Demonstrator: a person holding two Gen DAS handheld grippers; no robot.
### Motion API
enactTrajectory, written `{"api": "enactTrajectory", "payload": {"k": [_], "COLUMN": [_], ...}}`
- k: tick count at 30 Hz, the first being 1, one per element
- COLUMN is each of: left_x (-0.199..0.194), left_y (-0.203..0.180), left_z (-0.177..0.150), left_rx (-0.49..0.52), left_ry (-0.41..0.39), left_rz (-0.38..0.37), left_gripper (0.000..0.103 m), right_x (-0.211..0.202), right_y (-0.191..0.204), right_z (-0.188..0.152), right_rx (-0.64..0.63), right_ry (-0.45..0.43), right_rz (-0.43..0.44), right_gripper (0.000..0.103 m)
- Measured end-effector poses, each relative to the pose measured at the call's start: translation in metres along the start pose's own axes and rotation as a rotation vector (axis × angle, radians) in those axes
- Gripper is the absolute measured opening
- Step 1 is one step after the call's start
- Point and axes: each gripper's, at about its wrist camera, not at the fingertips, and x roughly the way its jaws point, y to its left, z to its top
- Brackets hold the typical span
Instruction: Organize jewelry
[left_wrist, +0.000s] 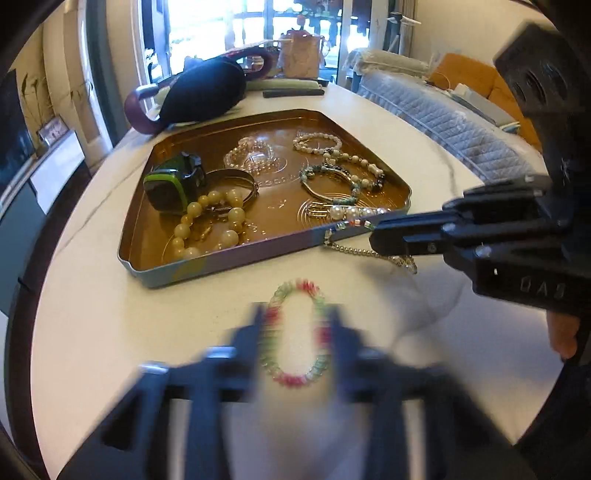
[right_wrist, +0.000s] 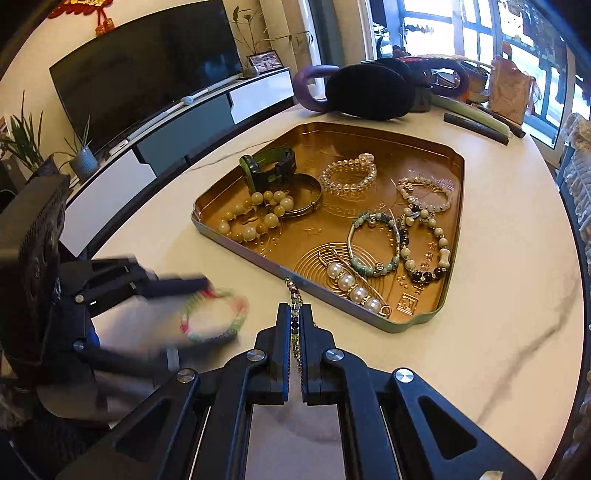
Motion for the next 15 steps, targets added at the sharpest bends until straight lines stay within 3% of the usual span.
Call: {"api": "enactTrajectory", "payload": {"k": [3,11,13,14,15], "left_x": [0.000,-0.001,-0.002,-0.003,-0.005], "left_y": [0.009,0.004,0.004,0.004,0.005], "left_z": [0.001,0.000,0.003,0.004,0.006], "left_rx": [-0.038,-0.042,-0.052,-0.053,-0.057], "left_ry": [0.008,0.036,0.034,0.029,0.026], "left_rz": [-0.035,-0.008,-0.021,-0.021,-0.024], "left_gripper": [0.013,0.012,0.010,0.000,0.000], "right_x": [-0.002,-0.007,-0.009,-0.011,-0.012], "right_y": [0.001,0.001,0.003,0.004,0.004], "right_z": [0.000,0.000,0.001,0.001,0.002], "right_rx": [-0.002,-0.008,-0.017,-0.018,-0.016], "right_ry": [-0.007,-0.014,-0.021,-0.031,-0.040], "right_rz": [0.000,0.001,-0.002,-0.005,-0.007], "right_gripper": [0.004,0.004,0.004,0.004,0.004]}}
